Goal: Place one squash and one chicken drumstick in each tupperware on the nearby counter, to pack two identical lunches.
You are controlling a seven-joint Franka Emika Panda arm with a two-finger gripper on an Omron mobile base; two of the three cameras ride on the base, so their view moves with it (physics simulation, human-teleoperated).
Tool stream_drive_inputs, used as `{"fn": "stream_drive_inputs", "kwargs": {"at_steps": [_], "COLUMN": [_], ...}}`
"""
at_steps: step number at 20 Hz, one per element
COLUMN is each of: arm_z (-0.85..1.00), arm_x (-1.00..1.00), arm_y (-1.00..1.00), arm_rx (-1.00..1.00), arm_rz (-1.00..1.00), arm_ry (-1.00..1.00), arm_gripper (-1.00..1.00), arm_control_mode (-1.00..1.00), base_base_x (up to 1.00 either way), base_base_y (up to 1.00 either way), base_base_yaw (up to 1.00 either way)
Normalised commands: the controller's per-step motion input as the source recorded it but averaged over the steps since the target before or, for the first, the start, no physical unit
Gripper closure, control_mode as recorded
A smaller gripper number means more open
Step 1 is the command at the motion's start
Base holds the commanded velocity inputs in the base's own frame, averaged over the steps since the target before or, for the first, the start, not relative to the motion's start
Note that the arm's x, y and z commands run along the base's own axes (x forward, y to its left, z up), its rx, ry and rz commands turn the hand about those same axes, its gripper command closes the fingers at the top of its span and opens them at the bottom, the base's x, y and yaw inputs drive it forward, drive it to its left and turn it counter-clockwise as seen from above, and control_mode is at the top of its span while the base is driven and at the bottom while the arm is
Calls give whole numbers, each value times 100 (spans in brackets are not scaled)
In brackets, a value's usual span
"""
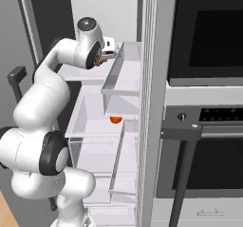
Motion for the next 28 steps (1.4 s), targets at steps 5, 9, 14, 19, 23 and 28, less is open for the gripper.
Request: {"fn": "stream_drive_inputs", "kwargs": {"at_steps": [5,9,14,19,23,28], "arm_z": [-23,-60,-58,-21,-20,-5], "arm_x": [-100,-100,-100,-100,-100,-20], "arm_y": [0,0,0,0,0,0], "arm_rx": [-2,0,-1,0,0,0], "arm_rz": [0,0,0,0,0,0], "arm_ry": [-8,-23,-18,-1,0,0], "arm_gripper": [100,100,100,100,100,100], "arm_control_mode": [-100,-100,-100,-100,-100,100], "base_base_x": [0,0,0,0,0,-80], "base_base_y": [0,0,0,0,0,0], "base_base_yaw": [0,0,0,0,0,0]}}
